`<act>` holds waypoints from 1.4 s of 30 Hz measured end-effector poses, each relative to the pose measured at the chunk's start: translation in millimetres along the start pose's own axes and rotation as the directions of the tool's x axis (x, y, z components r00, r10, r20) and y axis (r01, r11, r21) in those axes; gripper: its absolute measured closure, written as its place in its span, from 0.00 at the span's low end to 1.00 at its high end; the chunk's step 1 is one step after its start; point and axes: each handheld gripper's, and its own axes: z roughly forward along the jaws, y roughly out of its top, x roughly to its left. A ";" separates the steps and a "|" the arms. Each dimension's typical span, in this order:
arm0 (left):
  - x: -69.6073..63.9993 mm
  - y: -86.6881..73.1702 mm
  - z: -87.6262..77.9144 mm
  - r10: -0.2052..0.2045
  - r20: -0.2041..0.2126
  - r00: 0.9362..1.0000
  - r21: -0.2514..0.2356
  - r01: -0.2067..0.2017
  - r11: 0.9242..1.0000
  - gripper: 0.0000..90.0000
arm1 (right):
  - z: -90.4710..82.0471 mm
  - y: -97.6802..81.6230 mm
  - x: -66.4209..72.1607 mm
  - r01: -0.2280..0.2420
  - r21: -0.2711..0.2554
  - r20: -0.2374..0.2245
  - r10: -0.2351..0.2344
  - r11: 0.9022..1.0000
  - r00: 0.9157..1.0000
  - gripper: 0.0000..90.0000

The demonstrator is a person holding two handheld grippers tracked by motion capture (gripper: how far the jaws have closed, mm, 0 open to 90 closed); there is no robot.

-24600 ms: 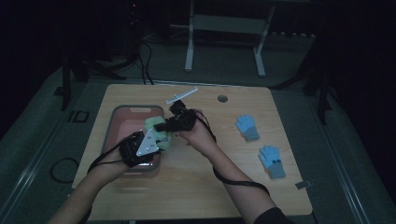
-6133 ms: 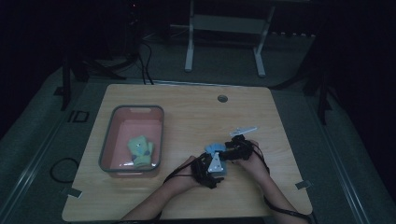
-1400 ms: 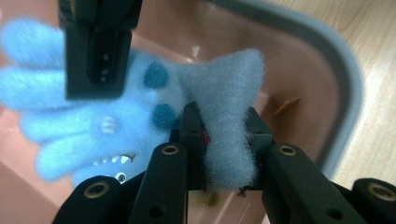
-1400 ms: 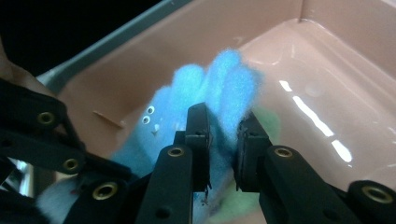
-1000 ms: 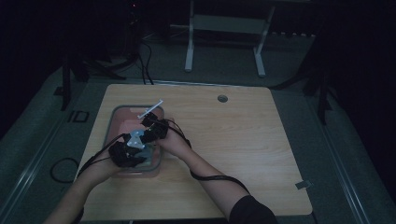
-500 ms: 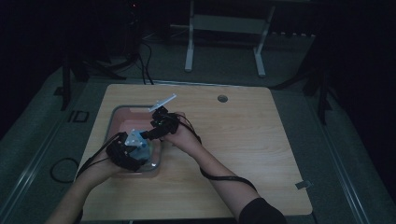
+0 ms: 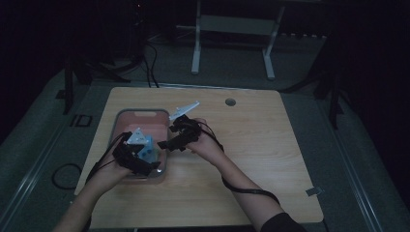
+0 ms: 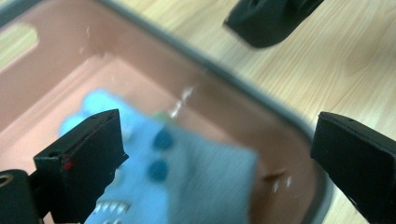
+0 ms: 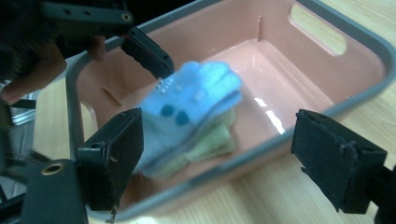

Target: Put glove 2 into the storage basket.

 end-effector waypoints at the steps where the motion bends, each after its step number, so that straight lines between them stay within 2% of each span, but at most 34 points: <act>1: -2.0 2.5 -0.1 0.004 -0.004 1.000 -0.009 -0.005 1.000 0.03 | -2.4 -2.2 -1.1 0.001 -0.001 0.004 -0.001 1.000 1.000 0.18; 5: -9.0 12.2 1.9 0.002 0.011 1.000 -0.047 -0.002 0.999 0.03 | -13.2 -10.9 -6.0 0.001 -0.013 0.005 -0.001 1.000 1.000 0.17; 10: -18.4 21.5 7.7 0.029 0.016 0.999 -0.059 -0.028 0.998 0.03 | -25.0 -22.1 -13.3 -0.015 -0.018 0.022 0.015 1.000 1.000 0.17; 12: -23.7 25.7 11.5 0.034 0.037 0.999 -0.067 -0.031 0.997 0.03 | -29.6 -27.0 -16.3 -0.020 -0.019 0.023 0.020 1.000 1.000 0.17; 17: -37.4 34.8 22.0 0.074 0.038 0.997 -0.078 -0.070 0.994 0.03 | -38.9 -38.9 -22.2 -0.019 -0.009 0.041 0.020 1.000 0.999 0.17; 21: -44.2 40.0 29.5 0.080 0.059 0.995 -0.085 -0.075 0.994 0.03 | -46.9 -52.0 -26.5 -0.020 -0.016 0.048 0.020 1.000 0.999 0.17; 27: -55.8 44.6 39.7 0.095 0.093 0.991 -0.089 -0.087 0.992 0.03 | -54.3 -68.0 -28.1 -0.023 -0.013 0.045 0.023 1.000 0.999 0.17; 35: -72.4 52.7 56.6 0.127 0.138 0.982 -0.099 -0.114 0.989 0.03 | -67.0 -94.6 -27.4 -0.020 -0.006 0.041 0.020 1.000 0.999 0.16; 42: -84.7 53.0 70.1 0.161 0.159 0.974 -0.103 -0.146 0.984 0.03 | -75.6 -119.6 -30.5 -0.036 0.006 0.058 0.035 0.999 0.998 0.16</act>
